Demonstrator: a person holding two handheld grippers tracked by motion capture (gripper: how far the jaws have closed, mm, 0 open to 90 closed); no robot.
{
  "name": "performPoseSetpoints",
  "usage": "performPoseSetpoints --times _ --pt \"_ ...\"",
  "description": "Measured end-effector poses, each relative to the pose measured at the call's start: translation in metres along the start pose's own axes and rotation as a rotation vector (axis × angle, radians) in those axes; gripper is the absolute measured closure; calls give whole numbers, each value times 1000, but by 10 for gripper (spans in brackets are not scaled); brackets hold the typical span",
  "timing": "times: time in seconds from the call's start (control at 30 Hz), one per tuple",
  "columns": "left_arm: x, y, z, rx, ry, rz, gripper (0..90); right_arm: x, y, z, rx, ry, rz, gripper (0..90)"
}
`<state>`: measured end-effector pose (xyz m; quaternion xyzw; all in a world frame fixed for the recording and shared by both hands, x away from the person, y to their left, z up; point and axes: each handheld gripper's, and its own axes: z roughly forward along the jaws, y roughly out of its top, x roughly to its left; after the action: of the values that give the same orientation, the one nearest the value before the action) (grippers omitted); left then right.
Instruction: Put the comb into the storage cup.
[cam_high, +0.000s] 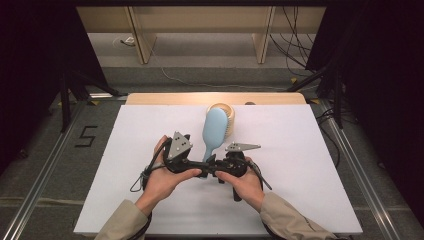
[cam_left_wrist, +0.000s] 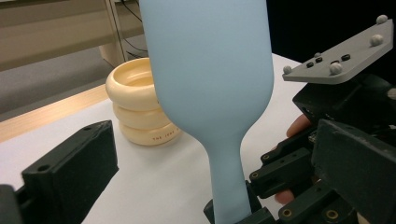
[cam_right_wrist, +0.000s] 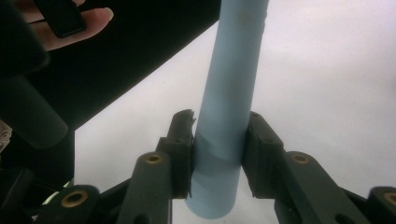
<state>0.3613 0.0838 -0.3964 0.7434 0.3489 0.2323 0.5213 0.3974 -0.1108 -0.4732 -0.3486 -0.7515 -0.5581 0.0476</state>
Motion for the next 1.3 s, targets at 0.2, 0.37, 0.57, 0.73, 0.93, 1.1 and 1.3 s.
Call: performPoseSetpoints --times 0.2,0.37,0.57,0.73,0.93,1.1,1.3 --pt "2 2 0 0 -15 -4 0 -1 0 1 4 1 5 672" --pt "3 5 -1 -5 -34 -3 0 -1 -1 1 5 3 7 671" --pt "4 11 0 -19 -34 -6 0 -2 -1 2 6 4 9 672" --pt "5 17 1 -26 -35 1 0 -2 0 2 5 5 10 671" --pt "6 23 2 -31 -24 -5 0 -1 0 2 7 4 6 671" --pt "6 29 4 -36 -26 -6 0 -1 0 2 6 6 6 671" --pt "8 38 6 -40 -26 -2 0 -1 0 2 7 6 8 671"
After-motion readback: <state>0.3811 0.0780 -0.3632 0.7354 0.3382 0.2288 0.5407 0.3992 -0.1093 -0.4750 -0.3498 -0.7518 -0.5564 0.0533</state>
